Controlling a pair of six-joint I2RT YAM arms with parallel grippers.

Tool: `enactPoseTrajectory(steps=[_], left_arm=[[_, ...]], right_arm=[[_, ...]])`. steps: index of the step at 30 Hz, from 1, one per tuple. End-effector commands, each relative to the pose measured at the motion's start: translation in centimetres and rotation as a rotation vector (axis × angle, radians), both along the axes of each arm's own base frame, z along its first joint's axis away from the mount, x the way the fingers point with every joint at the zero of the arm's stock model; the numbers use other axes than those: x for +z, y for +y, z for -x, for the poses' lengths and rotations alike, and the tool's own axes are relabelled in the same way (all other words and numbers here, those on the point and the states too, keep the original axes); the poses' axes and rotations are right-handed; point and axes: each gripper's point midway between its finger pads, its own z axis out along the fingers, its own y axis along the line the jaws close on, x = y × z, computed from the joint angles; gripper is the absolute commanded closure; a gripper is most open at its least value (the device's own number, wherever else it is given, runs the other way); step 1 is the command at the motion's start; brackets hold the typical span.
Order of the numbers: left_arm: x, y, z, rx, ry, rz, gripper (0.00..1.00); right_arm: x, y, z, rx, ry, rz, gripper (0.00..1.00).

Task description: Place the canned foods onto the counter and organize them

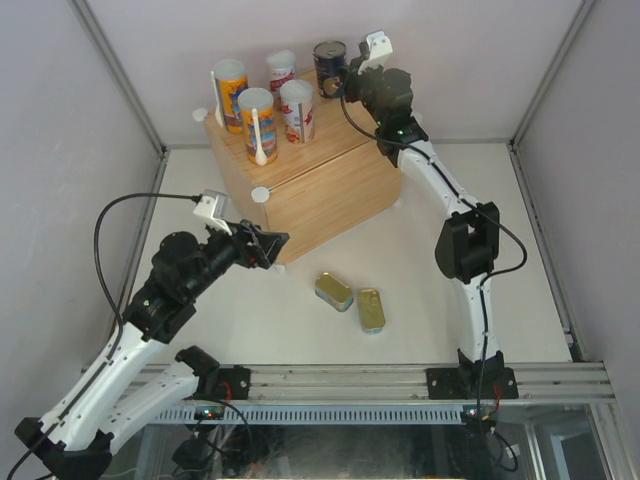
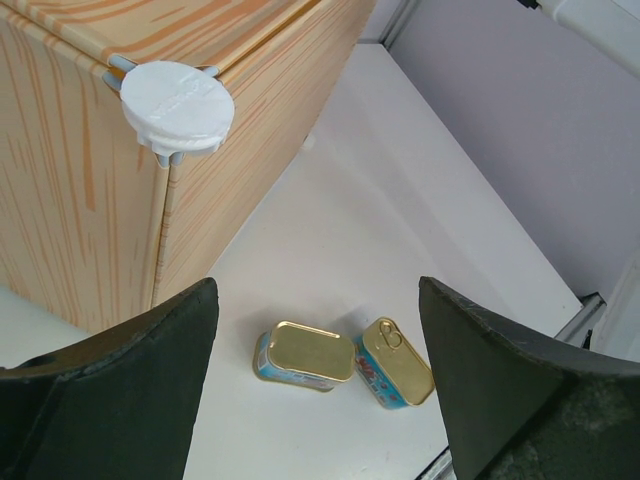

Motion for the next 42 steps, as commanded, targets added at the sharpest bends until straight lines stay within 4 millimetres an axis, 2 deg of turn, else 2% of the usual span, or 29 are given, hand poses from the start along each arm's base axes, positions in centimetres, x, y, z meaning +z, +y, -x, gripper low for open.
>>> enactPoseTrajectory(steps=[1, 7, 12, 15, 18, 21, 25, 27, 29, 31, 35, 39, 42], left_arm=[[0.8, 0.0, -0.3, -0.010, -0.044, 0.007, 0.15], [0.7, 0.1, -0.3, -0.011, -0.042, 0.008, 0.15], [0.8, 0.2, -0.2, -0.011, -0.044, 0.012, 0.15], [1.0, 0.2, -0.1, -0.014, -0.048, 0.014, 0.15], [1.3, 0.2, 0.1, -0.020, -0.053, 0.021, 0.15], [1.4, 0.0, 0.3, -0.034, -0.054, 0.026, 0.15], [1.5, 0.2, 0.6, -0.032, -0.048, 0.036, 0.15], [1.5, 0.4, 0.7, -0.023, -0.044, 0.050, 0.15], [1.4, 0.6, 0.9, -0.014, -0.037, 0.065, 0.16], [1.2, 0.7, 1.3, -0.010, -0.026, 0.086, 0.16], [0.5, 1.0, 1.9, 0.001, -0.001, 0.125, 0.16], [-0.3, 1.2, 2.4, 0.005, 0.035, 0.149, 0.16], [-0.9, 1.2, 2.8, 0.001, 0.057, 0.158, 0.16]], right_arm=[[1.2, 0.1, -0.3, 0.007, -0.018, -0.029, 1.00], [1.1, 0.2, -0.6, 0.007, -0.016, -0.028, 1.00], [1.8, 0.2, 0.1, 0.005, -0.025, -0.025, 1.00], [3.1, -0.1, 1.6, 0.000, -0.047, -0.024, 0.96], [4.6, -0.6, 3.9, 0.003, -0.063, -0.025, 0.87], [5.8, -0.8, 7.6, 0.026, -0.058, -0.025, 0.72], [6.1, -1.1, 12.7, 0.017, -0.039, -0.011, 0.44], [5.8, -1.3, 15.4, 0.018, -0.015, -0.010, 0.34], [5.4, -1.4, 18.4, 0.024, 0.010, -0.004, 0.30], [4.3, -1.4, 21.5, 0.024, 0.036, 0.022, 0.28], [0.8, -1.0, 28.0, 0.064, 0.123, 0.069, 0.26], [-4.3, -0.9, 33.8, 0.130, 0.256, 0.110, 0.22], [-8.2, -0.4, 37.1, 0.179, 0.338, 0.173, 0.19]])
